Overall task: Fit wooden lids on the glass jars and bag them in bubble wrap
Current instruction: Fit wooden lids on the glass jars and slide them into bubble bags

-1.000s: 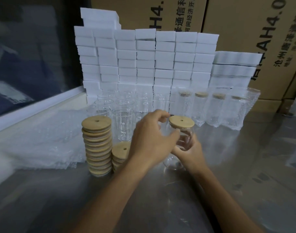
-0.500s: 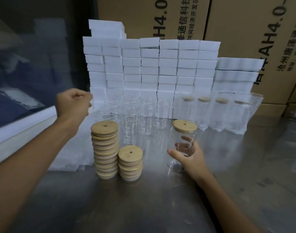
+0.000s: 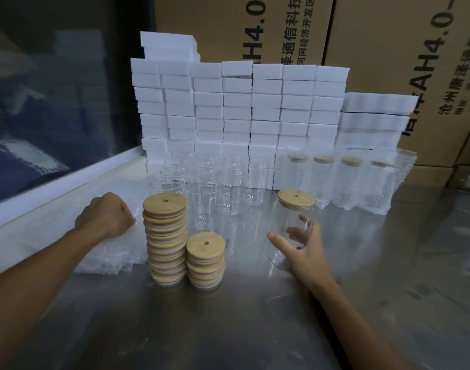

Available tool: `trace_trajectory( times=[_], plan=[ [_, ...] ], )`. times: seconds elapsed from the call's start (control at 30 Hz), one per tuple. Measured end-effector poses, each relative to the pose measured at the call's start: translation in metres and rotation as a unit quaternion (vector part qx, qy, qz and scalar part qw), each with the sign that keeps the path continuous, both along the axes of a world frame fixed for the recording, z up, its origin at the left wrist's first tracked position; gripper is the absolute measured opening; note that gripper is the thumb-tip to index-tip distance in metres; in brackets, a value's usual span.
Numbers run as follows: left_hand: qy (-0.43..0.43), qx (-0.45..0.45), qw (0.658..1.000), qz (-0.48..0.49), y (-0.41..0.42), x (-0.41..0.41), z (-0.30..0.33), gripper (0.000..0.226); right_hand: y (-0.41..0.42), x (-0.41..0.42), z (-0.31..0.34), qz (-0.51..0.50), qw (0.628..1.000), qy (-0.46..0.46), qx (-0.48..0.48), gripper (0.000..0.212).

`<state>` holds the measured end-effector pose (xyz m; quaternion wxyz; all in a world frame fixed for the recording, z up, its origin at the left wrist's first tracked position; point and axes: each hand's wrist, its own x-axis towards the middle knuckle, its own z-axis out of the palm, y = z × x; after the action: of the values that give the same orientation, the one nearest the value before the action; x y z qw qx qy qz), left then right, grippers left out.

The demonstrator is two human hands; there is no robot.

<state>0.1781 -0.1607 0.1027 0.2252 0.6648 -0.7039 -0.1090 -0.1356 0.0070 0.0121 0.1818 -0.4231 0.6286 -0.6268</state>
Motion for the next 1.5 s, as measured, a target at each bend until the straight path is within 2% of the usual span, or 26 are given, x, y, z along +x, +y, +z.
trace_trajectory(
  times=[0.07, 0.13, 0.27, 0.4, 0.5, 0.6, 0.7, 0.77, 0.83, 0.9, 0.97, 1.03, 1.13, 1.23, 1.3, 1.4, 1.43, 1.5],
  plan=[
    [-0.010, -0.014, 1.000, 0.008, 0.001, -0.001, 0.001, 0.018, -0.001, -0.001, -0.002, -0.012, 1.000, 0.016, 0.010, 0.100],
    [0.015, -0.049, 0.998, 0.031, 0.002, -0.003, 0.003, 0.019, -0.003, -0.003, -0.004, -0.022, 0.999, 0.027, 0.020, 0.101],
    [0.146, -0.176, 0.970, 0.086, 0.009, -0.010, 0.020, 0.011, -0.005, -0.007, -0.007, -0.062, 0.996, 0.048, 0.034, 0.092],
    [0.247, -0.259, 0.932, 0.054, 0.017, -0.020, 0.052, 0.010, -0.004, -0.007, -0.004, -0.149, 0.985, 0.091, -0.008, 0.085],
    [0.282, -0.327, 0.902, 0.007, 0.029, -0.036, 0.073, 0.008, -0.001, -0.003, 0.005, -0.208, 0.970, 0.097, -0.082, 0.064],
    [0.257, -0.406, 0.872, -0.095, 0.047, -0.058, 0.085, 0.008, 0.002, 0.004, 0.017, -0.236, 0.955, 0.088, -0.155, 0.037],
    [0.226, -0.455, 0.839, -0.196, 0.066, -0.082, 0.090, 0.007, 0.004, 0.011, 0.024, -0.237, 0.945, 0.106, -0.200, 0.023],
    [0.217, -0.464, 0.828, -0.228, 0.076, -0.096, 0.089, 0.007, 0.004, 0.012, 0.026, -0.236, 0.941, 0.124, -0.207, 0.017],
    [0.208, -0.457, 0.827, -0.252, 0.086, -0.111, 0.082, 0.008, 0.005, 0.012, 0.027, -0.223, 0.944, 0.122, -0.209, 0.017],
    [0.186, -0.436, 0.835, -0.280, 0.095, -0.126, 0.069, 0.009, 0.007, 0.013, 0.028, -0.194, 0.951, 0.108, -0.215, 0.030],
    [0.144, -0.412, 0.844, -0.313, 0.103, -0.139, 0.053, 0.010, 0.008, 0.015, 0.028, -0.152, 0.959, 0.102, -0.215, 0.044],
    [0.076, -0.400, 0.845, -0.346, 0.108, -0.149, 0.035, 0.013, 0.007, 0.016, 0.027, -0.116, 0.968, 0.090, -0.205, 0.048],
    [-0.033, -0.376, 0.843, -0.383, 0.109, -0.156, 0.010, 0.022, 0.004, 0.016, 0.026, -0.111, 0.971, 0.066, -0.200, 0.043],
    [-0.097, -0.313, 0.858, -0.395, 0.106, -0.159, -0.008, 0.026, 0.001, 0.012, 0.023, -0.135, 0.968, 0.059, -0.202, 0.011],
    [-0.114, -0.239, 0.884, -0.386, 0.104, -0.162, -0.012, 0.029, 0.000, 0.012, 0.022, -0.170, 0.960, 0.098, -0.199, 0.018],
    [-0.050, -0.140, 0.915, -0.375, 0.103, -0.170, -0.012, 0.027, 0.002, 0.013, 0.023, -0.201, 0.950, 0.128, -0.204, 0.019],
    [-0.002, -0.118, 0.919, -0.376, 0.103, -0.173, -0.013, 0.025, 0.003, 0.013, 0.024, -0.211, 0.945, 0.140, -0.207, 0.019],
    [0.149, -0.071, 0.915, -0.368, 0.107, -0.181, -0.012, 0.017, 0.004, 0.012, 0.025, -0.225, 0.933, 0.182, -0.212, 0.018]
  ],
)
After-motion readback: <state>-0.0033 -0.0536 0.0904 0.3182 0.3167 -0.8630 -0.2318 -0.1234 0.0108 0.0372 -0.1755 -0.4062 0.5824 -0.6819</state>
